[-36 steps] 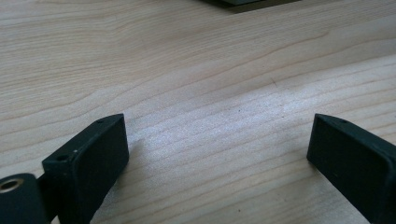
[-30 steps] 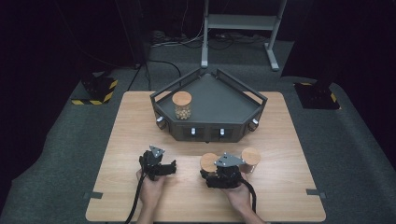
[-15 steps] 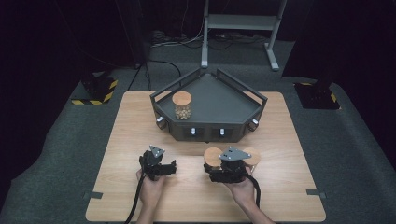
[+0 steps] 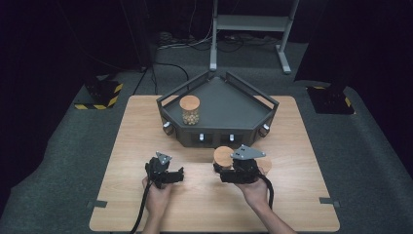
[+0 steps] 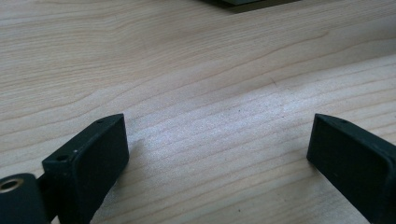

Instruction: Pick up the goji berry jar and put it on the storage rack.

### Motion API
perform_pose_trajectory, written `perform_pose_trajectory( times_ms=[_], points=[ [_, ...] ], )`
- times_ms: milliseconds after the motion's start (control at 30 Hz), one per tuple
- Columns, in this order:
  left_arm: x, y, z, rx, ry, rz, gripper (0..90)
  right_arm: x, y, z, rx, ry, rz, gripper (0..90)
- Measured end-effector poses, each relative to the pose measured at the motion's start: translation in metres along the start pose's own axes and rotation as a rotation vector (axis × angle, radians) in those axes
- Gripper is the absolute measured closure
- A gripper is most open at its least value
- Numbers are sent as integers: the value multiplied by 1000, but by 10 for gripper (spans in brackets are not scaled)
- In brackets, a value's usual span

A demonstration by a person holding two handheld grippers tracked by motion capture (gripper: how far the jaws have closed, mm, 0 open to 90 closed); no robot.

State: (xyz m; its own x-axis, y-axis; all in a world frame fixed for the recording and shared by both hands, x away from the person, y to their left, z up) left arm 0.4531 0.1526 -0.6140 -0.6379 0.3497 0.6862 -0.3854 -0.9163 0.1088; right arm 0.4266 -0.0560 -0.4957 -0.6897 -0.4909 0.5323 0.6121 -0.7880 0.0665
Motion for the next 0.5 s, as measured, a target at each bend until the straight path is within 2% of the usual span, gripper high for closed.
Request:
perform_pose_trajectory(
  times_ms=[500],
  points=[
    [0,0,0,0,0,0,56,5,16,20,-47,15,-9,255]
  ],
)
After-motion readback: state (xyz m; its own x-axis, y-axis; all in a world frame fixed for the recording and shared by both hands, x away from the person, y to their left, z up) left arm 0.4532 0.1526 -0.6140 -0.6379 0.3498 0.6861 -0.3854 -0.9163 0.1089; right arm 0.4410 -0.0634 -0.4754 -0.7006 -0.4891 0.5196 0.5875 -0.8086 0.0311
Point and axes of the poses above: each handheld gripper's, and its own axes: x roughly backward along the jaws, z roughly out of its top, y roughly to its right, the point moved 10 cm from there along -x, roughly forward along the jaws, and after that the axes turned 9 degrees about -z, right-handed, at the moved point
